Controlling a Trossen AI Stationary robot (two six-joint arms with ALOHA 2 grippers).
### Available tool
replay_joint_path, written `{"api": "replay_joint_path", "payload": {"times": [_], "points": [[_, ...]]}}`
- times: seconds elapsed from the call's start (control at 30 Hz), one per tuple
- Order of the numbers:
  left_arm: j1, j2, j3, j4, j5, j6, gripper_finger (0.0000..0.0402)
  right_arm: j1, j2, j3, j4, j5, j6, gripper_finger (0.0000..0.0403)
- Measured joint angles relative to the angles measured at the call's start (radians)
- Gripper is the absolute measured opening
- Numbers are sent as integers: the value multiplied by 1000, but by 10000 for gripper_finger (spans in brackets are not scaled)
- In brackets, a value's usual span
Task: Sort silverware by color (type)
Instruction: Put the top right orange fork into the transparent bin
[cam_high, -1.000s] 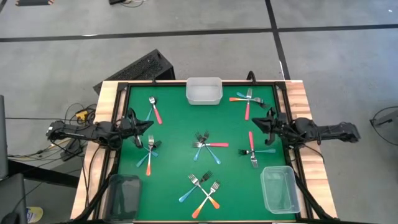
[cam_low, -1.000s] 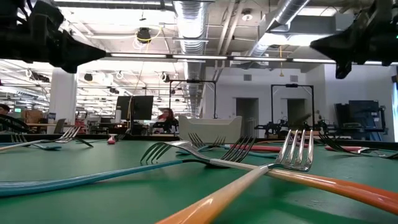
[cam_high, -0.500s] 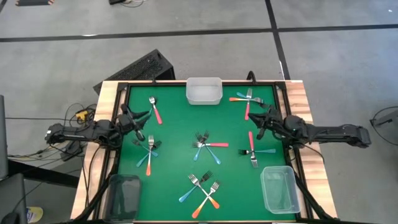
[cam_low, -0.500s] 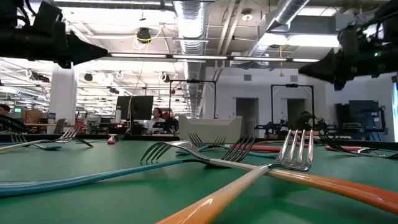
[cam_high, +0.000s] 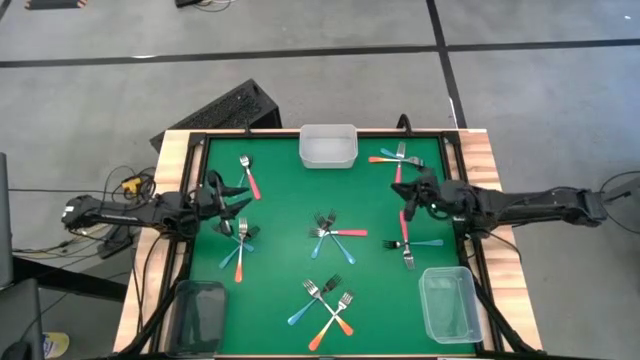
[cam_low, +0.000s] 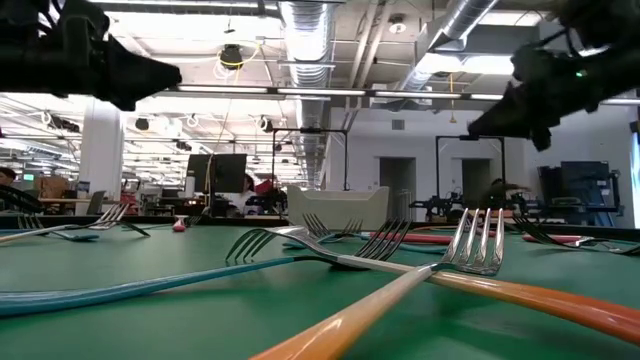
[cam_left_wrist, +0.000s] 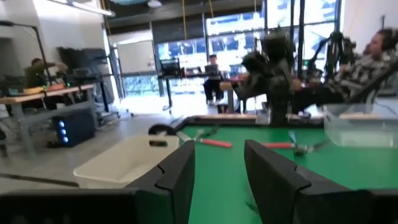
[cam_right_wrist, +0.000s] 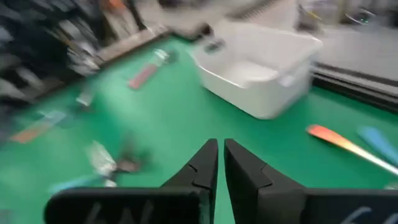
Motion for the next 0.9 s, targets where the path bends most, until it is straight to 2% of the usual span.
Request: {"api": "replay_joint_path", "payload": {"times": [0.13,0.23,0.33,0.43,0.57,0.67,0.9], "points": [[0,72,0,19,-26,37,131,-93,101,160,-276,12,-19,86],[0,120,-1,65,-108,73,131,-184,174,266,-422,21,-72,112],[2,157,-1,132,-211,136,131,-302,238,329,-478,19,-148,136],[15,180,-2,222,-269,193,131,-435,301,345,-466,-48,-242,153],[54,192,-2,305,-242,208,131,-605,412,345,-386,-242,-351,159],[82,192,-2,314,-232,202,130,-684,507,345,-263,-360,-399,157],[135,193,-3,318,-239,150,130,-724,715,345,-93,-366,-498,151]]}}
